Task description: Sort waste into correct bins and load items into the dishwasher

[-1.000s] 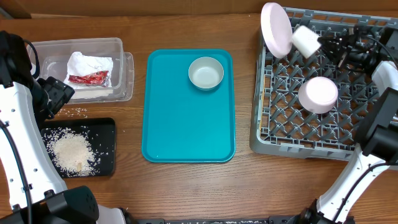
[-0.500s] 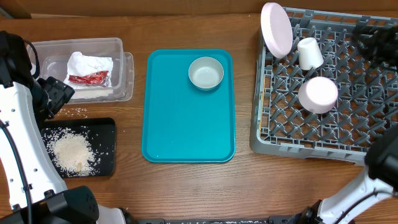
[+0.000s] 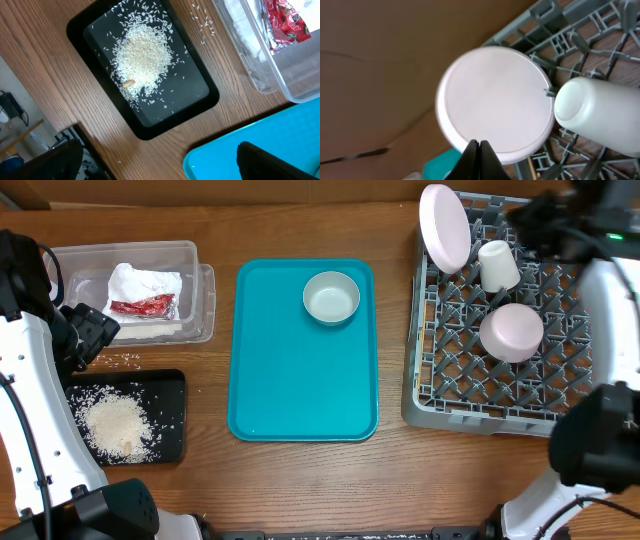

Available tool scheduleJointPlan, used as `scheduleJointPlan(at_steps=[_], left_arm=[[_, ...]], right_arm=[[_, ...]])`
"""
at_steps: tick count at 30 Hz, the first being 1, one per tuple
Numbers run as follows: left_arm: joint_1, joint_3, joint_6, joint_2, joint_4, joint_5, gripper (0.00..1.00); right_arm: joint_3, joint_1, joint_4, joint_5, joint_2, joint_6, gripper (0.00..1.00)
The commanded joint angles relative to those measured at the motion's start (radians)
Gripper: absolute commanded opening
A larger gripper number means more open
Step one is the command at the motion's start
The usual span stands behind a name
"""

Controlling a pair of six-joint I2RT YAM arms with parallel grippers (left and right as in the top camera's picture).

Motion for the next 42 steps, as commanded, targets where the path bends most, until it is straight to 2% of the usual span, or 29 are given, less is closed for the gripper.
scheduleJointPlan(at_steps=[1, 11, 21, 30, 42], left_arm=[[0.003, 0.000, 0.019, 0.006, -0.002, -0.003, 1.00], [0.003, 0.000, 0.019, 0.006, -0.002, -0.003, 1.00], [0.003, 0.000, 0.019, 0.006, -0.002, -0.003, 1.00], [0.003, 0.000, 0.019, 0.006, -0.002, -0.003, 1.00], [0.003, 0.000, 0.019, 0.006, -0.002, -0.003, 1.00]], right_arm=[[0.001, 0.038, -0.003, 0.270, 0.043, -0.011, 0.04], [0.001, 0.016, -0.070, 0.280, 0.135, -0.021, 0.04], [0.001, -0.003, -0.097, 0.271, 0.136, -0.033, 0.04], [0.001, 0.002, 0.036, 0.126, 0.100, -0.079, 0.04], [0.001, 0.010, 0.010, 0.221, 0.178, -0.112, 0.04]])
